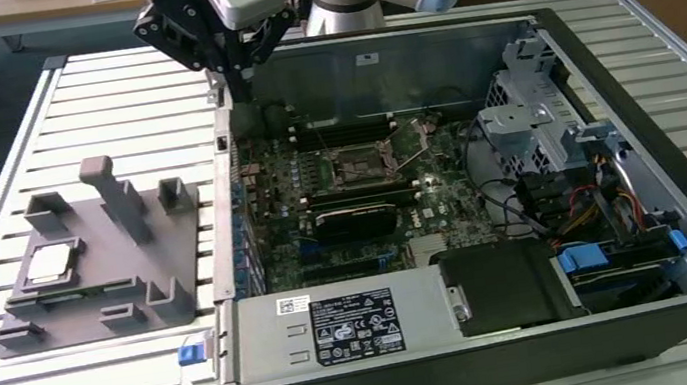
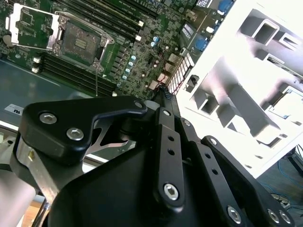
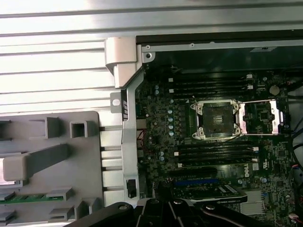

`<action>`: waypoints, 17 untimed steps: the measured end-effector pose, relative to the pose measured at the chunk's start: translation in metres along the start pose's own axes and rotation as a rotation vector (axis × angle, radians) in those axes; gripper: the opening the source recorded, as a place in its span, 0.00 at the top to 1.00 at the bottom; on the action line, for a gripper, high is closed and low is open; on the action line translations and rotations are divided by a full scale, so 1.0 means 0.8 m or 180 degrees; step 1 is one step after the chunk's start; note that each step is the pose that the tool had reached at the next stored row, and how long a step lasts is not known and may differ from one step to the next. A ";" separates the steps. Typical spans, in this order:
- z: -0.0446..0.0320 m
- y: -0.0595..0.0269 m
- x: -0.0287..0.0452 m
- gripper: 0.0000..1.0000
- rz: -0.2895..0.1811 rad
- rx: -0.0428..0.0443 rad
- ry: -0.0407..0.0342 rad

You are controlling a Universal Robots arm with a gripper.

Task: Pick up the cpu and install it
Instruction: 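Reach for the cpu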

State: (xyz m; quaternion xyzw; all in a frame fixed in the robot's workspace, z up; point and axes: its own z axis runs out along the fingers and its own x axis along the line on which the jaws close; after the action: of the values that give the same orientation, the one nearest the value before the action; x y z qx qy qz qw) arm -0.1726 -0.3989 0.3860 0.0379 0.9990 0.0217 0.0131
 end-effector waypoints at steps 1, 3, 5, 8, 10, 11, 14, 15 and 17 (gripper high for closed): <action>0.0001 0.000 0.0005 0.89 0.0000 0.0000 0.0000; 0.0003 0.000 0.0016 0.89 0.0000 0.0000 0.0000; 0.0004 0.000 0.0028 0.89 0.0000 0.0000 0.0000; 0.0007 0.000 0.0043 0.89 0.0000 0.0000 0.0000; 0.0008 0.000 0.0053 0.89 0.0000 0.0000 0.0000; 0.0009 0.000 0.0057 0.89 0.0000 0.0000 0.0000; 0.0010 -0.001 0.0072 0.89 0.0000 0.0000 0.0000; 0.0011 -0.001 0.0076 0.89 0.0000 0.0000 0.0000; 0.0013 -0.001 0.0087 0.89 0.0000 0.0000 0.0000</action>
State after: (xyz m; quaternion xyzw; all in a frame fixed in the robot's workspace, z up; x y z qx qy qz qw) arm -0.1796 -0.3989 0.3848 0.0378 0.9990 0.0217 0.0131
